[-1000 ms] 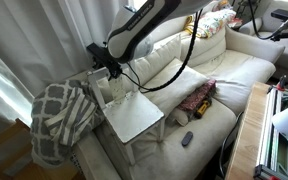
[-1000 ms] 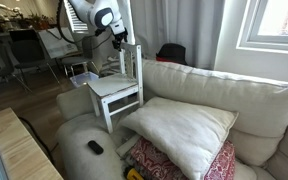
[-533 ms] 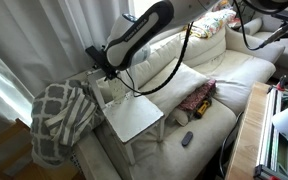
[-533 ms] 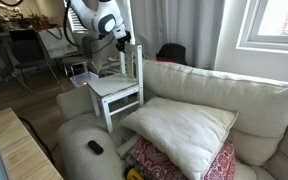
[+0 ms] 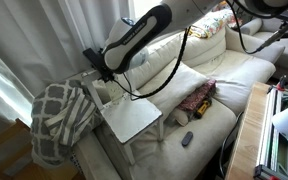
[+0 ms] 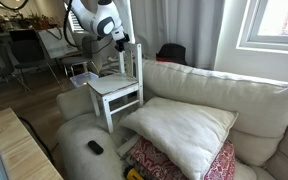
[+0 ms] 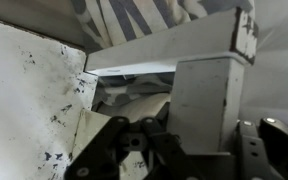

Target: Move the stool to the left, then put a pillow on it

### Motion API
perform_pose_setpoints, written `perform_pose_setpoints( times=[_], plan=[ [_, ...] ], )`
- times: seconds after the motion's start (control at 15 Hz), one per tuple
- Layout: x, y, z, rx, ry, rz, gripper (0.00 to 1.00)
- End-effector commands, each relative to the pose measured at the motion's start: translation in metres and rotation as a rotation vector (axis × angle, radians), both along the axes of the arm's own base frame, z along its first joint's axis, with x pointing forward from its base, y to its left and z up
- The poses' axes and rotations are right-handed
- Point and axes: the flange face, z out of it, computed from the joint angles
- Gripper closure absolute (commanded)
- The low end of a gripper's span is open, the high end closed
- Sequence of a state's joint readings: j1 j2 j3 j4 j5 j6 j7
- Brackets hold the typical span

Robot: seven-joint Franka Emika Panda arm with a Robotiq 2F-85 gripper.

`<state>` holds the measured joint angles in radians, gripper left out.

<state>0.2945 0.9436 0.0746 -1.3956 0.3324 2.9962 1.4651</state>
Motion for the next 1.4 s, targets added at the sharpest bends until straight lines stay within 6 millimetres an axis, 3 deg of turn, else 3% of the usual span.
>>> perform_pose_setpoints(
  times=[0.0, 0.53, 0.93, 1.13, 1.2, 1.33],
  plan=[
    [-0.006, 0.017, 0.044, 0.012, -0.017, 0.124, 0.94],
    [-0.048, 0.032, 0.115, -0.136, 0.139, 0.481, 0.94],
    [-0.064, 0.038, 0.155, -0.347, 0.278, 0.719, 0.94],
    [-0.067, 0.043, 0.162, -0.467, 0.304, 0.805, 0.94],
    [-0.065, 0.038, 0.113, -0.39, 0.352, 0.754, 0.77],
    [-0.066, 0.042, 0.117, -0.431, 0.351, 0.785, 0.77]
  ],
)
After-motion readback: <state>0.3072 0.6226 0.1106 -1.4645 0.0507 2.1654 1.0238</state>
